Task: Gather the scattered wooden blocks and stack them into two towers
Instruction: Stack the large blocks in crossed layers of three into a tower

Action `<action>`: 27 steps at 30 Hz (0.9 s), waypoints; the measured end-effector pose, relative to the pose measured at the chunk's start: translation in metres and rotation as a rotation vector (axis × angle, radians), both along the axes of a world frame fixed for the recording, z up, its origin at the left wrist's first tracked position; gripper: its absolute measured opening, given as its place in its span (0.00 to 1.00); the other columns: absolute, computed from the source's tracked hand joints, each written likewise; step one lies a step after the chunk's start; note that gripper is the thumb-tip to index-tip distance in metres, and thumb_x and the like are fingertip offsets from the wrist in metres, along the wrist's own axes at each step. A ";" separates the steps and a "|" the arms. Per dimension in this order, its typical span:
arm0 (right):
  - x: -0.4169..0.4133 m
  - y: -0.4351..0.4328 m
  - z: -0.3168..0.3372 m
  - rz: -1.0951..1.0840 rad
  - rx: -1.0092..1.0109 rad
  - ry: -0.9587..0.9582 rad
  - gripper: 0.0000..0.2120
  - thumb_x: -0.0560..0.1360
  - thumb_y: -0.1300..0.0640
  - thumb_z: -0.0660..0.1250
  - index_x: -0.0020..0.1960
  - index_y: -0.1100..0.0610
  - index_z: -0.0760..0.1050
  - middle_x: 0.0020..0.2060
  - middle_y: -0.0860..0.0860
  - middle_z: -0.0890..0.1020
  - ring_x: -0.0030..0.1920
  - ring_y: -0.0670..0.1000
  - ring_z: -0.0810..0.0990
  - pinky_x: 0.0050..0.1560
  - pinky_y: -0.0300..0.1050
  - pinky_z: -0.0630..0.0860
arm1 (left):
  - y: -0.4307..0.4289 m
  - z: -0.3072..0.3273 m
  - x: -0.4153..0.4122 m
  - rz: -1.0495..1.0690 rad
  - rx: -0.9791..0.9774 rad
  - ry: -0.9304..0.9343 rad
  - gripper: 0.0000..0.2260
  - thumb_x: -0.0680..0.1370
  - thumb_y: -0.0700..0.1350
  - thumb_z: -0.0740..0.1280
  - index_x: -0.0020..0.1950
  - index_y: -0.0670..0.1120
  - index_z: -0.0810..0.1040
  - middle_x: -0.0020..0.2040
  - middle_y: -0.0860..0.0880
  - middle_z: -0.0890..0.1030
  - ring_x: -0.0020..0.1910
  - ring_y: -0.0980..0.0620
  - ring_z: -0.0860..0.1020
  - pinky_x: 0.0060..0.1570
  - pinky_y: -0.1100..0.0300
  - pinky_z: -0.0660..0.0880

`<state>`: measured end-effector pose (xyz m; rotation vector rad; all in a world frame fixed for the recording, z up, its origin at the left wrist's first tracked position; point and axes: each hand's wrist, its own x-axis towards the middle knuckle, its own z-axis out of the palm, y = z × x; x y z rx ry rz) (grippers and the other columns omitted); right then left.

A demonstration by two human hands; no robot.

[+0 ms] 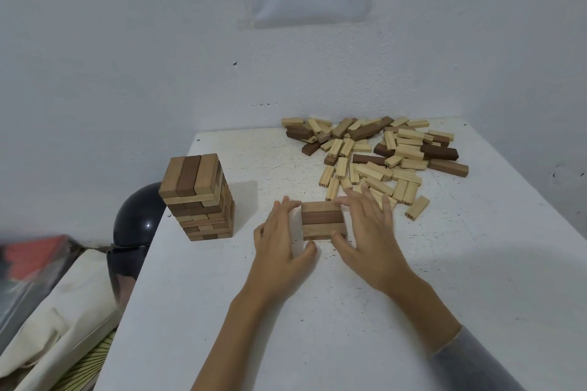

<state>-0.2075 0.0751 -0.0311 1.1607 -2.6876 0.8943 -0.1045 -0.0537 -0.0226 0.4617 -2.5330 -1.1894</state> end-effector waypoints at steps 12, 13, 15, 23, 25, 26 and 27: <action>-0.021 -0.001 -0.005 0.207 -0.003 -0.021 0.17 0.66 0.47 0.57 0.53 0.49 0.70 0.61 0.46 0.70 0.75 0.49 0.56 0.75 0.49 0.41 | -0.028 -0.005 -0.014 -0.163 -0.139 -0.023 0.14 0.70 0.51 0.65 0.54 0.54 0.68 0.57 0.61 0.71 0.64 0.62 0.66 0.63 0.62 0.55; -0.021 -0.001 -0.006 0.195 -0.023 -0.027 0.17 0.66 0.47 0.57 0.53 0.49 0.70 0.60 0.46 0.70 0.73 0.50 0.59 0.74 0.48 0.45 | -0.028 -0.005 -0.014 -0.160 -0.144 -0.018 0.14 0.71 0.51 0.65 0.54 0.54 0.68 0.56 0.61 0.71 0.62 0.61 0.66 0.62 0.64 0.55; -0.021 -0.001 -0.008 0.164 -0.035 -0.008 0.17 0.65 0.48 0.58 0.53 0.49 0.71 0.58 0.46 0.69 0.67 0.52 0.64 0.68 0.43 0.52 | -0.027 -0.005 -0.014 -0.153 -0.146 -0.010 0.14 0.71 0.50 0.66 0.54 0.54 0.68 0.56 0.62 0.71 0.61 0.63 0.66 0.61 0.67 0.54; -0.023 -0.002 -0.009 0.138 -0.035 -0.030 0.19 0.64 0.45 0.58 0.53 0.49 0.72 0.58 0.45 0.68 0.61 0.46 0.62 0.61 0.41 0.54 | -0.029 -0.009 -0.016 -0.143 -0.169 0.011 0.14 0.70 0.51 0.66 0.53 0.54 0.68 0.56 0.63 0.71 0.61 0.62 0.67 0.59 0.71 0.52; -0.024 -0.002 -0.010 0.133 -0.042 -0.037 0.18 0.64 0.46 0.59 0.52 0.48 0.72 0.57 0.44 0.68 0.60 0.45 0.62 0.60 0.39 0.53 | -0.028 -0.010 -0.016 -0.141 -0.174 0.021 0.14 0.70 0.52 0.66 0.53 0.55 0.67 0.57 0.63 0.71 0.60 0.61 0.68 0.59 0.71 0.53; -0.025 -0.002 -0.011 0.127 -0.043 -0.036 0.18 0.63 0.46 0.59 0.52 0.47 0.72 0.57 0.44 0.68 0.59 0.45 0.62 0.59 0.39 0.53 | -0.028 -0.010 -0.016 -0.140 -0.174 0.027 0.14 0.70 0.51 0.66 0.53 0.55 0.67 0.57 0.63 0.72 0.60 0.61 0.68 0.60 0.69 0.54; -0.025 -0.001 -0.011 0.123 -0.042 -0.035 0.18 0.63 0.46 0.60 0.52 0.47 0.71 0.56 0.44 0.68 0.59 0.45 0.63 0.59 0.38 0.52 | -0.028 -0.010 -0.016 -0.140 -0.174 0.035 0.14 0.70 0.51 0.67 0.53 0.55 0.68 0.57 0.63 0.72 0.60 0.61 0.69 0.60 0.68 0.54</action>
